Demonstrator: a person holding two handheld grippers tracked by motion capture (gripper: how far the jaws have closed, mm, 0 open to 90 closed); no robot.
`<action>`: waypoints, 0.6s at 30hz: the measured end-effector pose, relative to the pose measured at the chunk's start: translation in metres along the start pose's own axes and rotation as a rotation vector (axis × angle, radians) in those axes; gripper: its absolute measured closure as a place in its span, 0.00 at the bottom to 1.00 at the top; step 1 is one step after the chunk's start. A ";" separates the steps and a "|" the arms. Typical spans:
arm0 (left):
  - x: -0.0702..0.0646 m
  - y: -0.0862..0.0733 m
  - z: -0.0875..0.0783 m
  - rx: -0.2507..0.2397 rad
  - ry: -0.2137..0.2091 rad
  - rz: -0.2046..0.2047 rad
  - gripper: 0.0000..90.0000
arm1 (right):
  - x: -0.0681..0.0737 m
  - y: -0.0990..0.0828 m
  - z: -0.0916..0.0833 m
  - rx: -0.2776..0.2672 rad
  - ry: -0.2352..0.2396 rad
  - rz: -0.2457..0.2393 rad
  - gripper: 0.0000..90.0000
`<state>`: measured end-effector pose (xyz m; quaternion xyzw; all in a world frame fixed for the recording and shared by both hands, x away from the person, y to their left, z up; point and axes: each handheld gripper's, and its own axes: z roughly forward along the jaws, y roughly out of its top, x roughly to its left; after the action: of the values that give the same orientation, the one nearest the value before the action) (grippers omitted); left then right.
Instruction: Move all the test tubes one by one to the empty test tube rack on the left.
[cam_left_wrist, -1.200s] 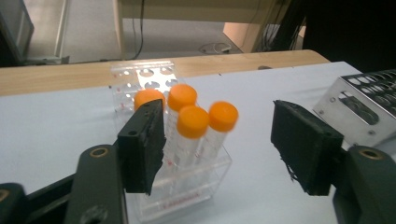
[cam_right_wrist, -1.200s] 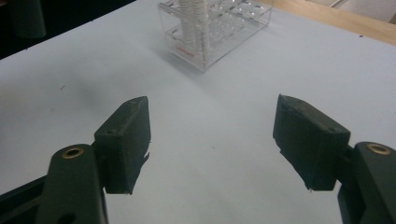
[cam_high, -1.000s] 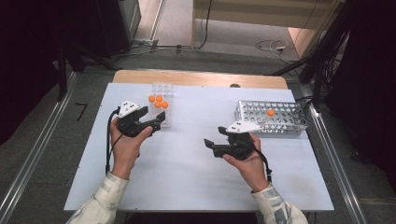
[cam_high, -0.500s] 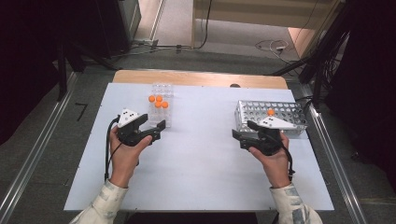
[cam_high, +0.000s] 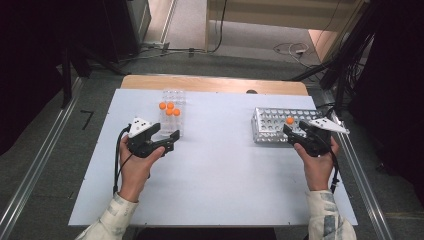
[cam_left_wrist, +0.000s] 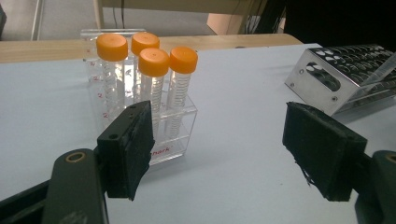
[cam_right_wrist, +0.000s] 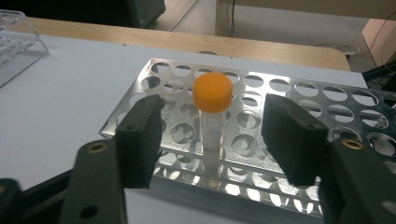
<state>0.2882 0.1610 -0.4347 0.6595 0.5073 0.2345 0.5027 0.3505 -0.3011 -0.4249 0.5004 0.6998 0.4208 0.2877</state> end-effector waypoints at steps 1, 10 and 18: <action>0.000 0.000 0.000 -0.001 -0.001 0.000 0.27 | 0.000 -0.001 0.004 0.004 0.002 -0.002 0.45; 0.000 -0.001 -0.001 -0.001 -0.002 -0.003 0.27 | 0.003 -0.006 0.031 0.026 -0.018 -0.027 0.66; -0.003 0.000 -0.001 -0.003 -0.011 0.001 0.28 | -0.003 -0.008 0.030 -0.002 -0.015 -0.002 0.80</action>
<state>0.2860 0.1589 -0.4340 0.6604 0.5037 0.2319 0.5064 0.3723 -0.2962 -0.4466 0.5028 0.6976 0.4173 0.2938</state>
